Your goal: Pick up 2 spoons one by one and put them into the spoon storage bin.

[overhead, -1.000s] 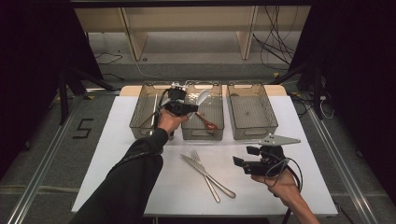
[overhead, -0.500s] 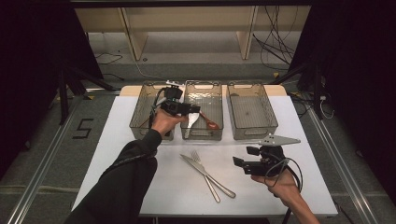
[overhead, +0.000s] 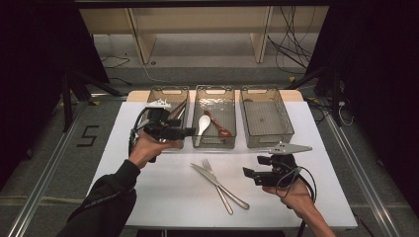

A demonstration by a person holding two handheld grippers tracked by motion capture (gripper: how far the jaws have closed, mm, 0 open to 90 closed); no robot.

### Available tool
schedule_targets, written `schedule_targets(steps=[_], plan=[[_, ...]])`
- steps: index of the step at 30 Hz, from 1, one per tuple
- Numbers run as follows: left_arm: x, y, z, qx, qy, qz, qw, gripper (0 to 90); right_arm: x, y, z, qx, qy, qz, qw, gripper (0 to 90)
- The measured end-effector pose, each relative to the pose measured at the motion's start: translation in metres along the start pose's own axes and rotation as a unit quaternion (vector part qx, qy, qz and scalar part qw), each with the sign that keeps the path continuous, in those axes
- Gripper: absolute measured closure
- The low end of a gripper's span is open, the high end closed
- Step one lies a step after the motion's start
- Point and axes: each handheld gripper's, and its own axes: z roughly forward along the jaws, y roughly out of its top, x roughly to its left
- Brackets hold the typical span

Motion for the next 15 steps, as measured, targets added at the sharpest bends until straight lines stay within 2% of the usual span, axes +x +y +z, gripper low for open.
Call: schedule_targets(steps=[8,15], plan=[[-0.003,-0.025,-0.019,-0.004,0.0,0.01,0.9999,16.6,0.005,0.002,0.005,0.005,0.006,-0.006,0.9999,30.2],[-0.01,-0.04,-0.034,-0.021,-0.001,0.02,0.9996,15.9,0.012,0.005,0.012,0.014,0.012,-0.017,0.9997,30.2]])
